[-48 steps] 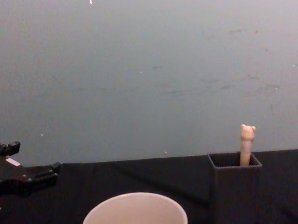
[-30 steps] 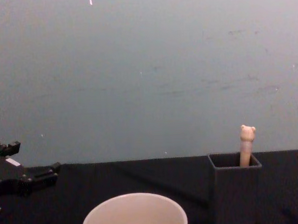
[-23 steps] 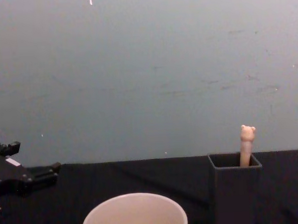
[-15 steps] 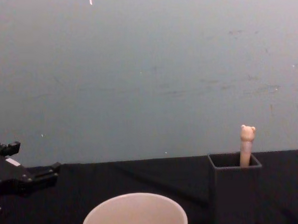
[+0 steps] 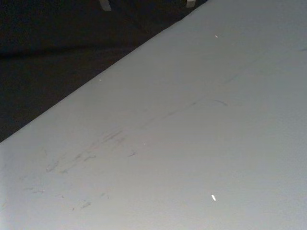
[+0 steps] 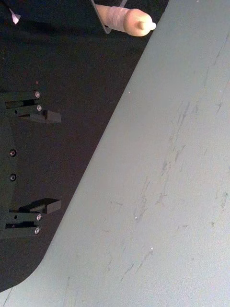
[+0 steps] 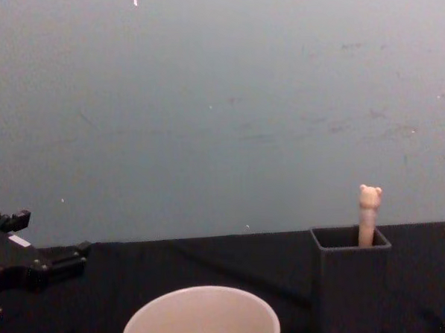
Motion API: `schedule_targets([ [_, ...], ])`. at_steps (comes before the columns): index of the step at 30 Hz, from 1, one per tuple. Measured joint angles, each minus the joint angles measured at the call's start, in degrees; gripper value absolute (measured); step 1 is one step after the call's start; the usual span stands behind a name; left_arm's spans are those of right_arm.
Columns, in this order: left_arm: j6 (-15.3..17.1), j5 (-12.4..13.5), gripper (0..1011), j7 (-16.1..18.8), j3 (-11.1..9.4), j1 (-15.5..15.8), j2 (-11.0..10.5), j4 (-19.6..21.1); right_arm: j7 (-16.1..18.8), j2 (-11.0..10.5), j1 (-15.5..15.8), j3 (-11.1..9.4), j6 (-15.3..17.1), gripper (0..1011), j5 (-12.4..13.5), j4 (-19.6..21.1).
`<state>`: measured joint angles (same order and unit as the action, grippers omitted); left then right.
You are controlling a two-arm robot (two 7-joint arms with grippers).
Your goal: Pick up the stirring spoon with one hand, stir inside the cup, then place it back in its original position.
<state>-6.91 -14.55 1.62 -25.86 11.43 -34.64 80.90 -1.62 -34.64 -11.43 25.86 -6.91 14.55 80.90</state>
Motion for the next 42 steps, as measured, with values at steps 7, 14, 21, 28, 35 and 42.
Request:
schedule_targets([
  [7,0.0,0.0,1002,0.0,0.0,0.0,0.0,0.0,0.0,0.0,0.0,0.0,0.0,1002,0.0,0.0],
  [14,0.0,0.0,1001,0.0,0.0,0.0,0.0,0.0,0.0,0.0,0.0,0.0,0.0,1002,0.0,0.0],
  [21,0.0,0.0,1001,0.0,0.0,0.0,0.0,0.0,1.0,0.5,0.1,-0.9,-0.2,1002,-0.3,-0.1],
  [28,0.0,0.0,1001,0.0,0.0,0.0,0.0,0.0,4.0,0.7,0.8,-2.9,-0.2,1002,2.1,1.1],
  [35,0.0,0.0,1002,0.0,0.0,0.0,0.0,0.0,8.3,-0.4,2.9,-5.7,1.0,1002,6.6,4.6],
  [42,0.0,0.0,1001,0.0,0.0,0.0,0.0,0.0,13.1,-1.5,5.7,-8.9,2.6,1002,12.0,9.0],
])
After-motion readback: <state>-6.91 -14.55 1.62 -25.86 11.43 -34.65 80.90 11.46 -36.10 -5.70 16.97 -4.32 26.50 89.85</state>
